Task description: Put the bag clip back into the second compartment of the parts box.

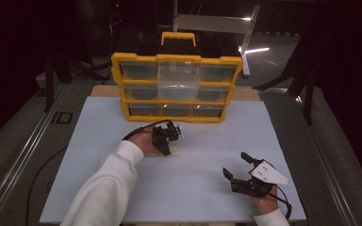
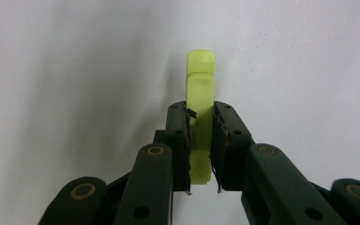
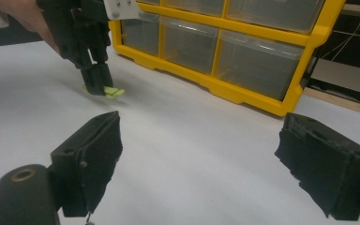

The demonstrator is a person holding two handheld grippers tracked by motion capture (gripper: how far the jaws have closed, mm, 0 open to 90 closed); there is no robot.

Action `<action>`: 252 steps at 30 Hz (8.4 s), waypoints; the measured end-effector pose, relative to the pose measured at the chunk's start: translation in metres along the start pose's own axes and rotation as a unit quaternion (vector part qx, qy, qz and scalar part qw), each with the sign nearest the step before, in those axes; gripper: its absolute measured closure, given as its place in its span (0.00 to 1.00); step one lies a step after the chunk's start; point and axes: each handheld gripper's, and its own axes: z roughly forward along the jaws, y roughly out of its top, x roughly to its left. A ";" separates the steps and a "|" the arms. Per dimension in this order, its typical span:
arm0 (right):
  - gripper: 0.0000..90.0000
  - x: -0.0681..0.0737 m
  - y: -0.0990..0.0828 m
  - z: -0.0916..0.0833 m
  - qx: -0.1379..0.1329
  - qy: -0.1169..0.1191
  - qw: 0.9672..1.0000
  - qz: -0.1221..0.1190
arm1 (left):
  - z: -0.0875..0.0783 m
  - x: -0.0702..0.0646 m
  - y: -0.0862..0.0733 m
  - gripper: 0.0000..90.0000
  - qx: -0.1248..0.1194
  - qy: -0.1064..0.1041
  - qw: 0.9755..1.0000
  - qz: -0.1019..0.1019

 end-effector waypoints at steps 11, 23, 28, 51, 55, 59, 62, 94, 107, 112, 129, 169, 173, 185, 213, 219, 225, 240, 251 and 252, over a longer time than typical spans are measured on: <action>0.15 0.000 0.000 0.000 -0.001 -0.001 1.000 -0.001 | -0.021 0.001 -0.010 0.87 -0.010 0.012 1.000 -0.001; 0.15 0.000 0.000 0.000 -0.002 -0.002 1.000 0.000 | -0.043 0.004 -0.019 0.87 -0.030 0.017 0.999 -0.010; 0.15 0.000 0.000 0.000 -0.002 -0.002 1.000 0.001 | -0.052 0.003 -0.020 0.87 -0.035 0.017 0.999 -0.016; 0.12 -0.002 0.001 -0.002 -0.015 -0.010 1.000 0.006 | -0.085 0.004 -0.035 0.87 -0.064 0.023 0.997 -0.023; 0.12 -0.002 0.001 -0.002 -0.012 -0.012 1.000 0.006 | -0.096 0.003 -0.036 0.87 -0.072 0.030 0.997 -0.019; 0.12 -0.002 0.001 -0.002 -0.012 -0.013 1.000 0.006 | -0.103 0.004 -0.036 0.87 -0.070 0.034 0.997 -0.014; 0.12 -0.002 0.001 -0.002 -0.011 -0.016 1.000 0.005 | -0.108 0.004 -0.036 0.87 -0.070 0.035 0.997 -0.013; 0.12 -0.003 0.000 -0.002 -0.009 -0.021 1.000 0.008 | -0.164 0.008 -0.021 0.87 -0.061 0.054 0.997 0.012; 0.12 -0.003 0.000 -0.001 -0.009 -0.020 1.000 0.009 | -0.176 0.012 -0.019 0.87 -0.057 0.055 0.997 0.011; 0.12 -0.003 0.000 -0.001 -0.009 -0.021 1.000 0.010 | -0.180 0.014 -0.017 0.87 -0.055 0.056 0.997 0.010; 0.12 -0.004 0.000 -0.002 -0.010 -0.021 1.000 0.009 | -0.195 0.018 -0.012 0.87 -0.051 0.057 0.997 0.011; 0.12 -0.005 -0.001 -0.001 -0.009 -0.017 1.000 0.018 | -0.238 0.029 0.009 0.87 -0.075 0.067 0.995 -0.006; 0.12 -0.006 -0.001 -0.001 -0.010 -0.018 1.000 0.017 | -0.243 0.030 0.012 0.87 -0.076 0.067 0.995 -0.002; 0.12 -0.006 -0.001 -0.001 -0.010 -0.018 1.000 0.018 | -0.261 0.029 0.017 0.87 -0.081 0.071 0.994 -0.001; 0.12 -0.009 -0.002 -0.003 -0.011 -0.018 1.000 0.023 | -0.271 0.050 0.037 0.87 -0.097 0.098 0.990 -0.032; 0.12 -0.009 -0.002 -0.002 -0.011 -0.017 1.000 0.022 | -0.273 0.053 0.040 0.87 -0.107 0.105 0.988 -0.042; 0.12 -0.009 -0.002 -0.003 -0.010 -0.017 1.000 0.023 | -0.274 0.054 0.044 0.87 -0.113 0.109 0.986 -0.050; 0.12 -0.009 -0.002 -0.003 -0.011 -0.016 1.000 0.022 | -0.267 0.056 0.054 0.87 -0.119 0.114 0.985 -0.058; 0.12 -0.009 -0.002 -0.003 -0.012 -0.016 1.000 0.021 | -0.258 0.051 0.055 0.05 -0.101 0.128 0.984 -0.077; 0.12 -0.009 -0.002 -0.003 -0.012 -0.017 1.000 0.020 | -0.258 0.051 0.055 0.05 -0.100 0.128 0.984 -0.077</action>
